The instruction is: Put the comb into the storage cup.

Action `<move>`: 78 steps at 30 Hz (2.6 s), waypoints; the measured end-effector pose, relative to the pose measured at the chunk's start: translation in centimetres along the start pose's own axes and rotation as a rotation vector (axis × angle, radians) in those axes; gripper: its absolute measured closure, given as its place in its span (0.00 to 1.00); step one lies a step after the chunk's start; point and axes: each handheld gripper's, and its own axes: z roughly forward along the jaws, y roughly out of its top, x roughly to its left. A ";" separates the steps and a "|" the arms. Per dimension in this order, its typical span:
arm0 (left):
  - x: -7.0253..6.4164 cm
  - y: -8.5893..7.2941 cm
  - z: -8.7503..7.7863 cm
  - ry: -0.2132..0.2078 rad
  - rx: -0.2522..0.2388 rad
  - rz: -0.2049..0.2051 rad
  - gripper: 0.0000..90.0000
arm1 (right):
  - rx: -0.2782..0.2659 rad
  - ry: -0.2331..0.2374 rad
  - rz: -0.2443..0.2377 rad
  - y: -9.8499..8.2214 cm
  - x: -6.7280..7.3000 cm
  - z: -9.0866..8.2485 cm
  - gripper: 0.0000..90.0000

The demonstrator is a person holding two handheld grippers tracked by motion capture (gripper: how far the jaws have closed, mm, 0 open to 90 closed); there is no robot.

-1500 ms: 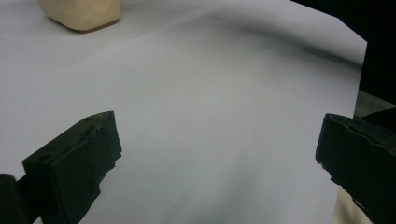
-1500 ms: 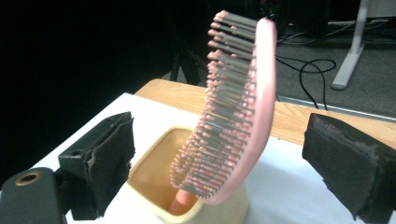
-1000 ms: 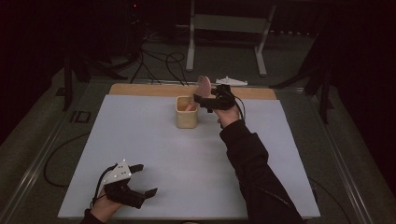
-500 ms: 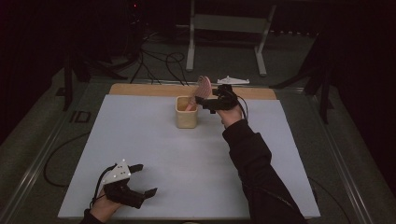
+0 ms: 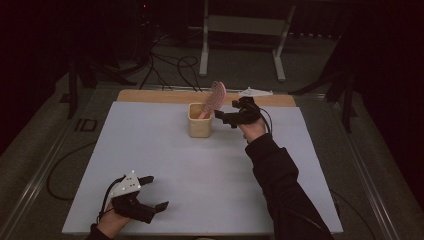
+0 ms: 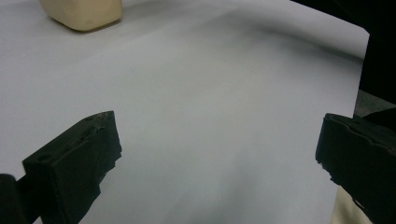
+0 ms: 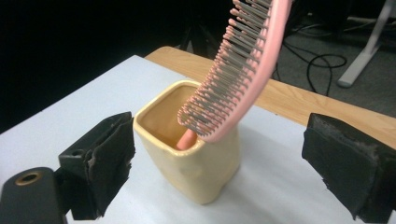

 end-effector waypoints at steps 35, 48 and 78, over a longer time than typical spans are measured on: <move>-0.2 0.1 -0.1 0.002 0.002 0.009 0.00 | -0.007 0.059 -0.045 -8.6 -0.1 -7.0 0.10; -0.2 0.2 -0.1 0.002 0.002 0.009 0.00 | 0.017 0.053 -0.055 -12.4 0.4 -9.8 0.10; -0.1 0.2 -0.2 0.000 -0.004 0.010 0.00 | 0.041 -0.042 -0.070 -18.2 0.8 -16.4 0.10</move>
